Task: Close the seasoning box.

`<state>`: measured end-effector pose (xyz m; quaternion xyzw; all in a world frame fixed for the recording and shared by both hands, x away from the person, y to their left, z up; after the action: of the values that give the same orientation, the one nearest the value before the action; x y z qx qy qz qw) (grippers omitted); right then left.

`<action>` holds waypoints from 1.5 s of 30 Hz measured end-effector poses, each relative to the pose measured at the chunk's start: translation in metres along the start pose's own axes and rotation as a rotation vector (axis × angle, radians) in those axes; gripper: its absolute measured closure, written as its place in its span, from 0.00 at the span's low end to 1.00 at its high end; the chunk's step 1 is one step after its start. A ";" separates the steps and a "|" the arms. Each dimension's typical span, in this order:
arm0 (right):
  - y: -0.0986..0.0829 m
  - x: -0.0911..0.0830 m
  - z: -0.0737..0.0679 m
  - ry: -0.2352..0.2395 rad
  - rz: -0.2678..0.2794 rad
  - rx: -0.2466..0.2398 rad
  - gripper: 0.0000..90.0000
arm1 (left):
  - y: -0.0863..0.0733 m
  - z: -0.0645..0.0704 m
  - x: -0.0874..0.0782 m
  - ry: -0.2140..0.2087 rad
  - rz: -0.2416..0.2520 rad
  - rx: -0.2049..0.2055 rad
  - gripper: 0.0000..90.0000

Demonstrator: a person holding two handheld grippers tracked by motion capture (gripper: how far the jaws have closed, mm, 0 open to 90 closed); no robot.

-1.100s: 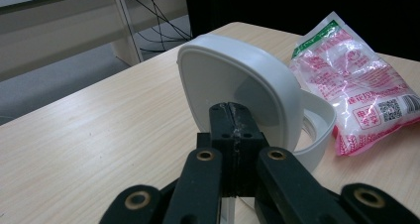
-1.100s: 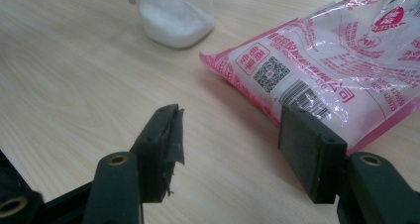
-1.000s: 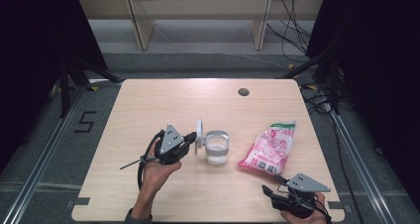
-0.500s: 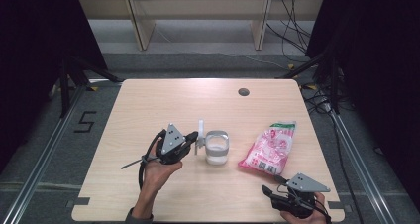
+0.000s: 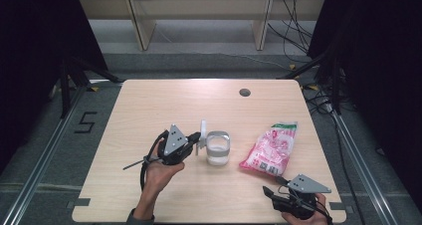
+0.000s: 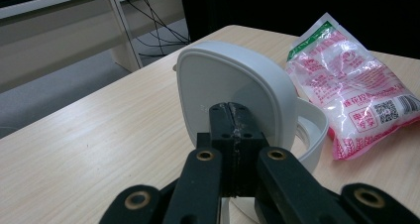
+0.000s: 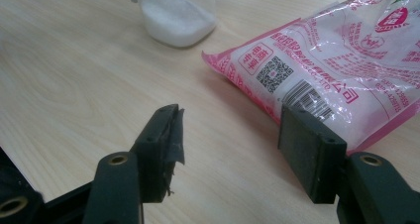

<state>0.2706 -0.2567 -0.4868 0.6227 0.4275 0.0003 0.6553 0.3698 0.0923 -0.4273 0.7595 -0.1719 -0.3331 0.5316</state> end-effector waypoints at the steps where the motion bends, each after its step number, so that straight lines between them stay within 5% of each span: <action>1: 0.000 0.000 0.000 -0.003 0.000 -0.002 0.47 | 0.000 0.000 0.000 -0.002 -0.001 -0.001 0.99; 26: 0.000 0.001 0.000 0.000 0.003 -0.023 0.47 | 0.006 0.008 0.006 -0.014 0.002 0.020 0.99; 28: -0.001 -0.001 -0.004 -0.003 -0.013 0.029 0.47 | 0.006 0.010 0.007 -0.017 -0.001 0.022 0.99; 36: -0.001 0.000 -0.003 -0.007 -0.016 0.025 0.47 | 0.008 0.019 0.013 -0.047 0.005 0.020 0.98; 40: 0.000 0.000 -0.001 0.000 -0.007 0.013 0.47 | 0.008 0.016 0.008 -0.064 0.019 -0.014 0.91; 45: 0.000 0.000 -0.001 -0.002 -0.004 0.009 0.47 | 0.006 0.013 -0.002 -0.094 0.044 -0.055 0.71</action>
<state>0.2702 -0.2558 -0.4870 0.6249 0.4281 -0.0037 0.6529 0.3600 0.0819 -0.4238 0.7241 -0.2043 -0.3612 0.5509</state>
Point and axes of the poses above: each handheld gripper's, and its own axes: x roughly forward along the jaws, y roughly out of its top, z roughly to its right, the point moved 1 cm from there along x, roughly forward along the jaws, and after that the axes turned 5 degrees about x, right-handed, at the moved point
